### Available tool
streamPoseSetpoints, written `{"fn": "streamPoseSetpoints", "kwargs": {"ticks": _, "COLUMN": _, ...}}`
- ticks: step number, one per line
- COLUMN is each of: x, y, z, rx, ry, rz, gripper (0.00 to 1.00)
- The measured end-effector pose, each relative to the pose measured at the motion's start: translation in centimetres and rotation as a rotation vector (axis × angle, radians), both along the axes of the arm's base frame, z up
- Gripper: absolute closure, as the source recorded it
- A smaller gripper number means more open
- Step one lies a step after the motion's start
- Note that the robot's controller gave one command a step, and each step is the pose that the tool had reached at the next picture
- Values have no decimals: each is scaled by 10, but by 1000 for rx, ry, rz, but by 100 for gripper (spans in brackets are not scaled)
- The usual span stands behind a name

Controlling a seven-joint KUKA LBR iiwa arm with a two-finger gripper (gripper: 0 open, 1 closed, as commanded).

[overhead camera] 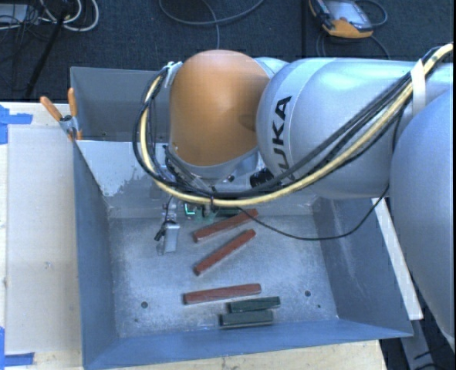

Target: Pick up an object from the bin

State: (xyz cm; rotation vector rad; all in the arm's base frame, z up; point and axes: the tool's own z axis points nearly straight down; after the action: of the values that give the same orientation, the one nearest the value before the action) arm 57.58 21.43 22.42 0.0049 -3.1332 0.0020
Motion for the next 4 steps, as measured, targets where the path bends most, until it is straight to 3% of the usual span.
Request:
{"fn": "streamPoseSetpoints", "kwargs": {"ticks": 1, "x": 2, "y": -1, "z": 5, "rx": 1, "ry": -8, "rz": -5, "gripper": 0}}
{"fn": "streamPoseSetpoints", "kwargs": {"ticks": 2, "x": 7, "y": -26, "z": -47, "rx": 3, "ry": -11, "rz": 92, "gripper": 0}}
{"fn": "streamPoseSetpoints", "kwargs": {"ticks": 3, "x": 30, "y": -87, "z": -65, "rx": 1, "ry": -9, "rz": 172, "gripper": 0}}
{"fn": "streamPoseSetpoints", "kwargs": {"ticks": 4, "x": 41, "y": -80, "z": -78, "rx": 4, "ry": -10, "rz": 450, "gripper": 0}}
